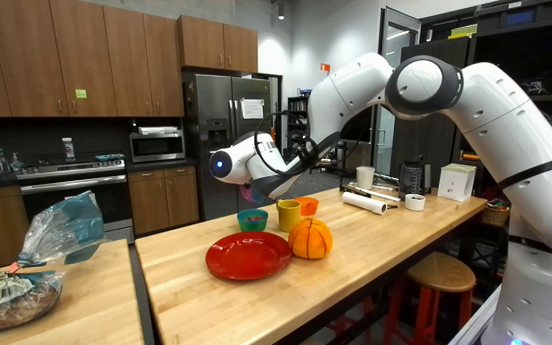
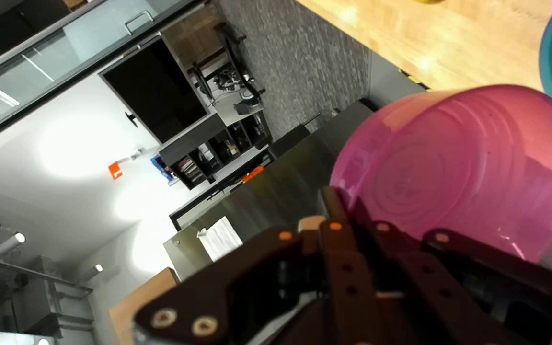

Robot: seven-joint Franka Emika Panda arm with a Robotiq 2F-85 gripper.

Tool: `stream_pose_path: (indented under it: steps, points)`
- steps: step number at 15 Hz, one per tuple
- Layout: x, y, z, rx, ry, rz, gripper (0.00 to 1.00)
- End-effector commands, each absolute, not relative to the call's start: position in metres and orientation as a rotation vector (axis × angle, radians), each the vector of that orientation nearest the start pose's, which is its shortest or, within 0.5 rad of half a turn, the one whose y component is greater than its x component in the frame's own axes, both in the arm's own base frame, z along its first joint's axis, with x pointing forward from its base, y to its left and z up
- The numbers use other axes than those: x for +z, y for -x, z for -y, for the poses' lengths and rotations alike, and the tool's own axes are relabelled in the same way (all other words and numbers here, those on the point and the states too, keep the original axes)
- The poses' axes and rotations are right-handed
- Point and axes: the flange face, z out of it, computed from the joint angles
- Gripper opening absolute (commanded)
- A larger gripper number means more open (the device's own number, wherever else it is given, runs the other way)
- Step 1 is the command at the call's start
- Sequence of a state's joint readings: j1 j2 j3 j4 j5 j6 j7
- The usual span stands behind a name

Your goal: Pour the contents in the purple bowl into the blue bowl.

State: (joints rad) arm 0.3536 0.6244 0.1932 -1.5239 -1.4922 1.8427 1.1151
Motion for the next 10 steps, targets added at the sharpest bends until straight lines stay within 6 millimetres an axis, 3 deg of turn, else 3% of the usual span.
stream_pose_path:
  steps: [1, 4, 7, 10]
  points:
    - [0.343, -0.647, -0.277, 0.811, -2.102, -0.079, 0.01]
    - [0.362, -0.649, -0.268, 0.804, -2.171, -0.008, 0.01]
    - [0.393, -0.654, -0.256, 0.823, -2.26, 0.08, 0.01]
    - [0.424, -0.665, -0.228, 0.794, -2.383, 0.186, 0.01]
